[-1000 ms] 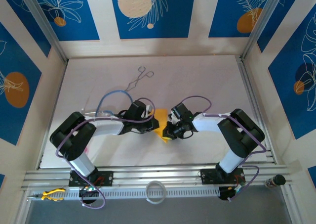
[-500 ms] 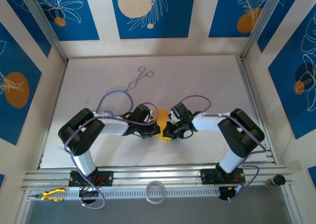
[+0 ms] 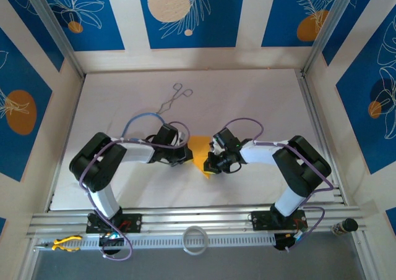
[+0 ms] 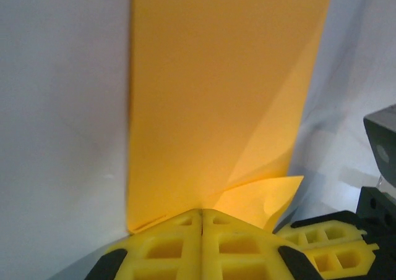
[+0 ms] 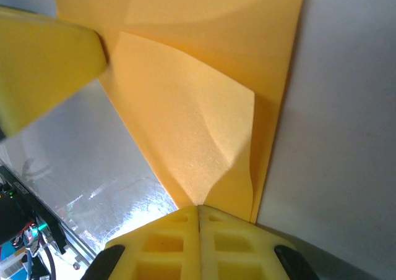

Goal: Fold a paper plane with a square sheet of paper (pick it up from the middle)
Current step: Third fold the triangle at the center of the table.

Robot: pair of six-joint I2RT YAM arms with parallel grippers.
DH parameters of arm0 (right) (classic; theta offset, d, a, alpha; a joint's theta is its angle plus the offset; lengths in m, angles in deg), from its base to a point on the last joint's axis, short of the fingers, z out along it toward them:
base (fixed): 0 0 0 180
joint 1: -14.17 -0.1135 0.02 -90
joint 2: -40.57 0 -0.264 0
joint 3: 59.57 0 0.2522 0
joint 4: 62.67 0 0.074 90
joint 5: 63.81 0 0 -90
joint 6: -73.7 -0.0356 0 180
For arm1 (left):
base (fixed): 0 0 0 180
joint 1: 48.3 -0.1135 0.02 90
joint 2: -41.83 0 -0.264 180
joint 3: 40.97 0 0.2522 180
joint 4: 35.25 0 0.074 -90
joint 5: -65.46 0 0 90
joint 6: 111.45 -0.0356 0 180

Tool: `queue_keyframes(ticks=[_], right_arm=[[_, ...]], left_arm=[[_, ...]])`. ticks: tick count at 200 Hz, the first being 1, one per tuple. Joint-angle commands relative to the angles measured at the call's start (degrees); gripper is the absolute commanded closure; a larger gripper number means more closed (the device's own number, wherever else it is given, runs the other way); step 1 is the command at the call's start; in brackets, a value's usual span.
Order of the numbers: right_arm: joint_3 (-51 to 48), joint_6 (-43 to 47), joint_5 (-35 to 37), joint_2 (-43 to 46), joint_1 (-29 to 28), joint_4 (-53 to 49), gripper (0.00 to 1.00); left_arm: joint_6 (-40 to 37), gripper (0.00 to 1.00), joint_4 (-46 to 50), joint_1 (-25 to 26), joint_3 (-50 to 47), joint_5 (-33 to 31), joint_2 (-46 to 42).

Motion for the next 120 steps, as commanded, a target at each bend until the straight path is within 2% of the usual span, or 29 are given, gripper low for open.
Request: queue_keyframes(ticks=[1, 30, 69, 120], right_arm=[[-1.6, 1.2, 5.2, -2.8, 0.0, -8.0, 0.97], [-1.5, 2.9, 5.1, -2.4, 0.2, -8.5, 0.97], [0.7, 8.1, 5.8, -2.4, 1.2, -11.9, 0.96], [4.6, 14.2, 5.5, -3.2, 2.9, -15.5, 0.96]], left_arm=[[-2.4, 0.99, 3.7, -3.4, -0.7, -4.0, 0.2], [-3.3, 0.99, 5.7, -5.4, -0.7, -4.2, -1.8], [-3.9, 0.99, 8.9, -5.4, 1.0, -4.3, -5.9], [-0.7, 0.97, 1.4, -2.4, -0.3, -0.2, -8.1]])
